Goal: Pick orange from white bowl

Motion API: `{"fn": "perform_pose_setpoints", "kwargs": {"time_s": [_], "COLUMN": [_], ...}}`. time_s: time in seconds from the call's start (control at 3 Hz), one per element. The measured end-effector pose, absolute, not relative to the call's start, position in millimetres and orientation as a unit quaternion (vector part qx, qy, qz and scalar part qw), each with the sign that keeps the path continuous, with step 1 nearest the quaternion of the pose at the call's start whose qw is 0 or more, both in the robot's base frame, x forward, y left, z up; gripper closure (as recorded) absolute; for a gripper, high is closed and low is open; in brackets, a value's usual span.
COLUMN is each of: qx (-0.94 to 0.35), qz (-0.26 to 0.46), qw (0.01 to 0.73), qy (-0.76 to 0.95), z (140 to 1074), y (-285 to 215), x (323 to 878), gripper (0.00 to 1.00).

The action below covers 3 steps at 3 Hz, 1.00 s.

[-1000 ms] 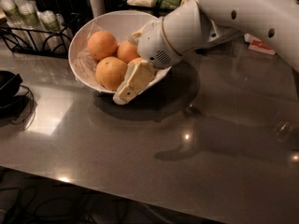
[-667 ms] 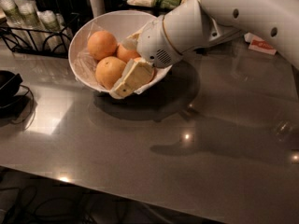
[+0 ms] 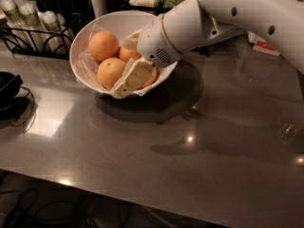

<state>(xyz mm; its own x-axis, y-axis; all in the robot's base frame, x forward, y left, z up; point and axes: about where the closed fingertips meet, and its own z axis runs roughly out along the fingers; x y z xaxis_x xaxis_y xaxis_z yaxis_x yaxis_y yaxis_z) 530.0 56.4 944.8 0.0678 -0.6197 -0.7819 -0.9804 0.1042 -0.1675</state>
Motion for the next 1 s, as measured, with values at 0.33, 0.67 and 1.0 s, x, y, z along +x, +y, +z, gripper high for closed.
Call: {"fn": "perform_pose_setpoints", "kwargs": {"time_s": [0.33,0.67,1.0], "qx": [-0.626,-0.628,-0.628], "qz": [0.239,0.250,0.250], "qw": [0.376,0.365,0.365], "qy": [0.640,0.640,0.640], "z": [943.0,933.0,933.0], "y": [59.3,69.3,69.3], "x": [536.8,548.7,548.7], "gripper": [0.30,0.29,0.31]}}
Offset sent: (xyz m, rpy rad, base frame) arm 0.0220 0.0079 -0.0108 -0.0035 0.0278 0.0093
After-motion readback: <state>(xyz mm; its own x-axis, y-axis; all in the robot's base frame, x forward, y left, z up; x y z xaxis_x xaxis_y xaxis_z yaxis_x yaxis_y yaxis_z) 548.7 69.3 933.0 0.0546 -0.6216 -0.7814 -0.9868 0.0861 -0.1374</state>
